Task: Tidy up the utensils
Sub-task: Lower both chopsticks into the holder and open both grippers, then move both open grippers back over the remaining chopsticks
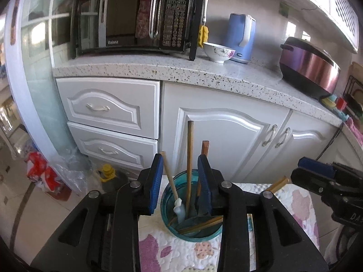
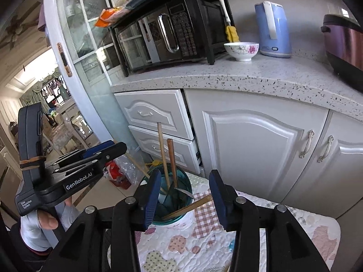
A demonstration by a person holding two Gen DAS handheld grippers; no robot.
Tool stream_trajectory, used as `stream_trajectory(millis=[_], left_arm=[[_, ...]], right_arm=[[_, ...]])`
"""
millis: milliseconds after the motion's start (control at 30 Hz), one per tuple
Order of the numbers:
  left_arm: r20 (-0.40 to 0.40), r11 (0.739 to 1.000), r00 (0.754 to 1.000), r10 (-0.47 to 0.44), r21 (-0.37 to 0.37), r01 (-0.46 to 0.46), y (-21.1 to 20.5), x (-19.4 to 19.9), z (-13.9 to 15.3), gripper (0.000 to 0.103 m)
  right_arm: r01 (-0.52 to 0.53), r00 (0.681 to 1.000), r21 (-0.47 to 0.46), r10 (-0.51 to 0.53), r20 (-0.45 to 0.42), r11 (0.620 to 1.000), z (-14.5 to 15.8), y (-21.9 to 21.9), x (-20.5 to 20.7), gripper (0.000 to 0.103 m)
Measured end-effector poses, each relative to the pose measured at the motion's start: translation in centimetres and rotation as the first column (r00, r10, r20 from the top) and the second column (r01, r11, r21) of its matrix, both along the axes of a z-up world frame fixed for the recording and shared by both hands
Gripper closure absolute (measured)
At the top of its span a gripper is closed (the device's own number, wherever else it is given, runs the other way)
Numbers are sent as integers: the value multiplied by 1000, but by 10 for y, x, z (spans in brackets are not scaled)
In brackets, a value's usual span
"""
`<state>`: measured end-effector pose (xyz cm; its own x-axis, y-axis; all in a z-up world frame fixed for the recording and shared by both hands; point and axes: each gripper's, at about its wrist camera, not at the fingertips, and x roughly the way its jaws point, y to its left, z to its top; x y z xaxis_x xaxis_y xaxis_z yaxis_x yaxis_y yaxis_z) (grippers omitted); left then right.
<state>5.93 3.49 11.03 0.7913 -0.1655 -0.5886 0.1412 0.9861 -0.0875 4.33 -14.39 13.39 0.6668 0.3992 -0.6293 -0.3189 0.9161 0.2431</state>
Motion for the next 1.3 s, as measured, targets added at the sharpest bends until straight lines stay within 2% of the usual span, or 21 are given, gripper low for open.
stream_trajectory(millis=[300,733,1100,1300], left_arm=[[32,999,999,-2,42,1,-11,-27,7,72],[41,999,999,-30,36,29,-29,-57,10,72],[1,994,994,-108,11,108,-58,-84,-3,64],[-48,988,987,-153,-2,153,-71,-91,-19,62]], right_arm=[[1,1000,-18,-1,10,1000,2,-1,-21,61],[37,999,-34,-36,21,999,3,-16,-49,60],[84,996,-54,-85,-23,995,-17,-47,-72,59],[109,989,-65,-115,-92,992,-47,-67,-80,58]])
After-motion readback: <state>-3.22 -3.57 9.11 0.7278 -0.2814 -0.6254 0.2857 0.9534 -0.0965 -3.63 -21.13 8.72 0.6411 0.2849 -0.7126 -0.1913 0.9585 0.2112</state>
